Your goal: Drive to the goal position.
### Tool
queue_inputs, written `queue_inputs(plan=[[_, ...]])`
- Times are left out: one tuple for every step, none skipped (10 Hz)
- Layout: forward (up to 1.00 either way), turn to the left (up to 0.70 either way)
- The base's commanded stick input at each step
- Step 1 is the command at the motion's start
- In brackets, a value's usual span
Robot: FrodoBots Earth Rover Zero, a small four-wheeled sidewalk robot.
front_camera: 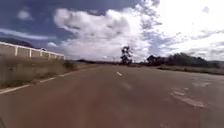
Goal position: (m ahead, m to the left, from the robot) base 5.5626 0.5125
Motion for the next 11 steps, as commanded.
queue_inputs(plan=[[1.0,0.0],[1.0,0.0],[1.0,-0.24],[1.0,-0.28],[1.0,-0.31],[1.0,0.0],[1.0,0.0],[1.0,0.0],[1.0,0.0],[1.0,0.0],[1.0,0.0]])
